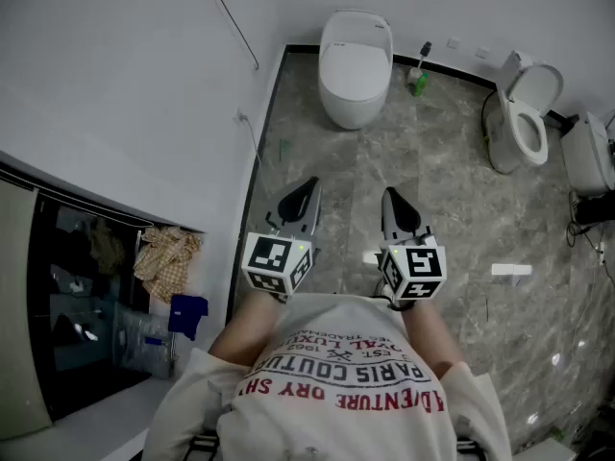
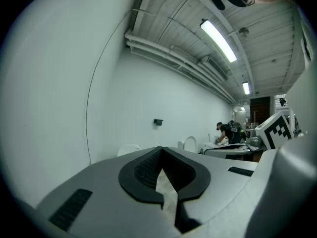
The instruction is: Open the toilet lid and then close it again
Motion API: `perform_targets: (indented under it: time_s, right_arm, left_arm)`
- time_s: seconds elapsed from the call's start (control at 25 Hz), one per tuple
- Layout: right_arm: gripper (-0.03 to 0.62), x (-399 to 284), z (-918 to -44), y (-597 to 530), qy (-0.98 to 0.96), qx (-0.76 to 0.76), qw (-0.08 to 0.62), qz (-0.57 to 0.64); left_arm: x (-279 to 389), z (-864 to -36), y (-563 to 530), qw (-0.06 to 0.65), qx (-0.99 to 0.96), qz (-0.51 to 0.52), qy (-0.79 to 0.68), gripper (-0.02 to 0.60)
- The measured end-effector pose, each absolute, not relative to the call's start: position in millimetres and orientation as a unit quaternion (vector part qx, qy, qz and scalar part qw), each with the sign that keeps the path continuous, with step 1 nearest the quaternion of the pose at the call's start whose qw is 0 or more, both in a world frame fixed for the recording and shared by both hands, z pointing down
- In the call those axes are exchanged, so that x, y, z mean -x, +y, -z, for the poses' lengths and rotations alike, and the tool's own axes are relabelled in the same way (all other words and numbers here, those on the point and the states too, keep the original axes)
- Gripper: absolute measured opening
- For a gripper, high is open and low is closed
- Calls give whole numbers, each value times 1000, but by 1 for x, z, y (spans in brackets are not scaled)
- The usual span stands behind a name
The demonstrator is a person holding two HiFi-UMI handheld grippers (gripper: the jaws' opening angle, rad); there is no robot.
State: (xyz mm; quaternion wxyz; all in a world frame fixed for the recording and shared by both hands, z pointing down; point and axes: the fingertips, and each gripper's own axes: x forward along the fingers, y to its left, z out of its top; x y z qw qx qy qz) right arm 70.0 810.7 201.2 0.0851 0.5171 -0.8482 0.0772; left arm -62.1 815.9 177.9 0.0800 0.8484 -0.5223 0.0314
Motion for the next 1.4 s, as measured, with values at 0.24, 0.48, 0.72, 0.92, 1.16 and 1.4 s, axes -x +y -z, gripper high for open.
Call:
perform_targets:
  time_s: [0.24,0.48,0.72,0.92,1.16,1.4]
  right_arm:
    - [14,-65,-205,805,-848,-516,88,-78]
    - [14,-56,-211,799,-848,-515,96,-80]
    - [14,-31,-219,794,-833,-539,85,-92]
    - [14,8,-227,798,-820,-557,90,-100]
    - [14,44,-230,790,-807,-573,93,-113]
    - [14,30,-252,725,-812,-558,122,-116]
  left_arm:
    - [68,-185,811,86,-847,-32,-524,6]
    - [74,-191,804,91,-849,-31,-520,6]
    - [103,-202,800,94,-858,-35,-504,6]
    - [144,-208,798,98,-869,-43,-484,6]
    - [178,-220,782,110,-882,-65,-454,6]
    - [158,-245,709,141,-876,-54,-458,6]
